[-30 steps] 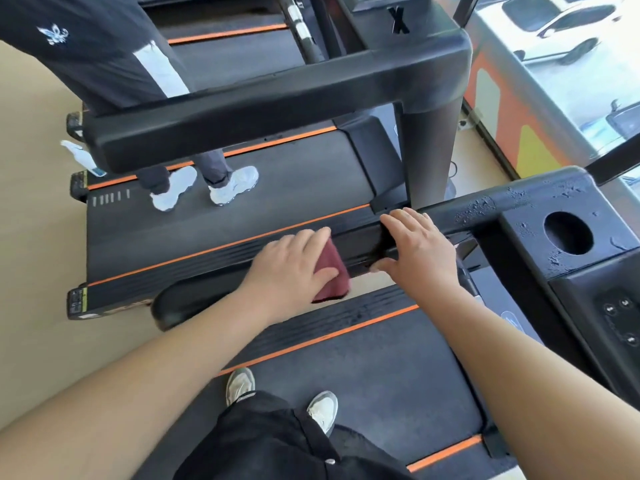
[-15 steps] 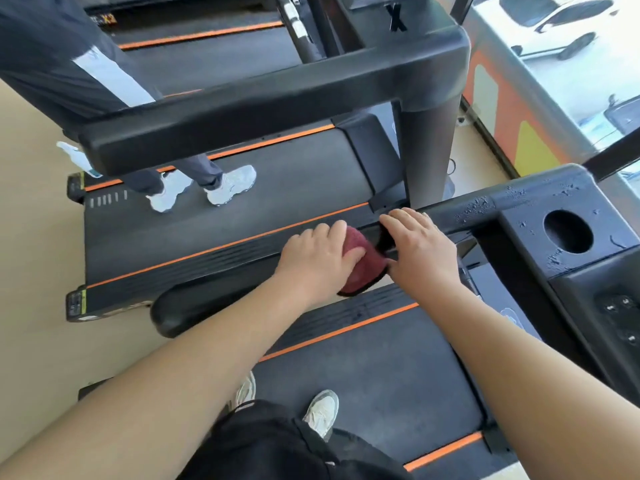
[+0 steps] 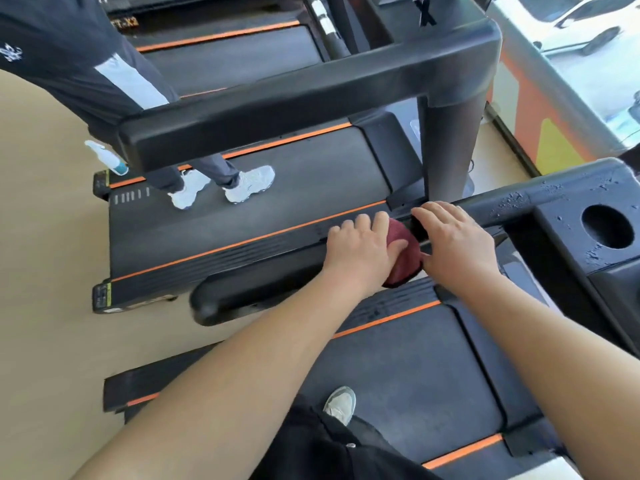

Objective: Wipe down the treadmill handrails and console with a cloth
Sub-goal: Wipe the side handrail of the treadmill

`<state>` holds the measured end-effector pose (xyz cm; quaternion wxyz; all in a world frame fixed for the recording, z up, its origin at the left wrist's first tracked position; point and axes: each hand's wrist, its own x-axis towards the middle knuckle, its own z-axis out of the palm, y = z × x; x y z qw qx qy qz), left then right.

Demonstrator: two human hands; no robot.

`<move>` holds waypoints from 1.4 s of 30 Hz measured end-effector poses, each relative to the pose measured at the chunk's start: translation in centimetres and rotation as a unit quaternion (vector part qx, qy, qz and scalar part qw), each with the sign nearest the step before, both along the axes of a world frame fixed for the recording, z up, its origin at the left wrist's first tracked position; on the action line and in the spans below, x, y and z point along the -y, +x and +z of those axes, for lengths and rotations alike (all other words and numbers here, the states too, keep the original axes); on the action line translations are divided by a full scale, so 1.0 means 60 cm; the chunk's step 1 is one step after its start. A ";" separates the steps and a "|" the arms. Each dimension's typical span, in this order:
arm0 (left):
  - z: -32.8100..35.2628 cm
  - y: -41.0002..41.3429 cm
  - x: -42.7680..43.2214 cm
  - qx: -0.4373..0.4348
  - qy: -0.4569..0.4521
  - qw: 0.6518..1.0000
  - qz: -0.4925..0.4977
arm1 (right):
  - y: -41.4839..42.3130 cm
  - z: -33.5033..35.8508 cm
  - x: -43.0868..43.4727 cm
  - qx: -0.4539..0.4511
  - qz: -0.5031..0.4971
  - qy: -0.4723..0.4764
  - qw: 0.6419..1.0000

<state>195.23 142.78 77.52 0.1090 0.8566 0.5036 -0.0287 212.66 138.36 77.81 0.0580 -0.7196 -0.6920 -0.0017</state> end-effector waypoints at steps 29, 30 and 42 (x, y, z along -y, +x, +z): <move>0.018 -0.441 -0.056 0.018 -0.218 0.970 -0.101 | -0.318 -0.016 0.045 -0.160 -0.101 0.079 0.979; 0.022 -0.419 -0.067 0.004 -0.229 0.968 -0.101 | -0.317 -0.016 0.044 -0.161 -0.104 0.079 0.978; 0.020 -0.382 -0.098 0.075 -0.387 0.918 -0.053 | -0.320 -0.004 0.038 -0.168 -0.134 0.066 0.974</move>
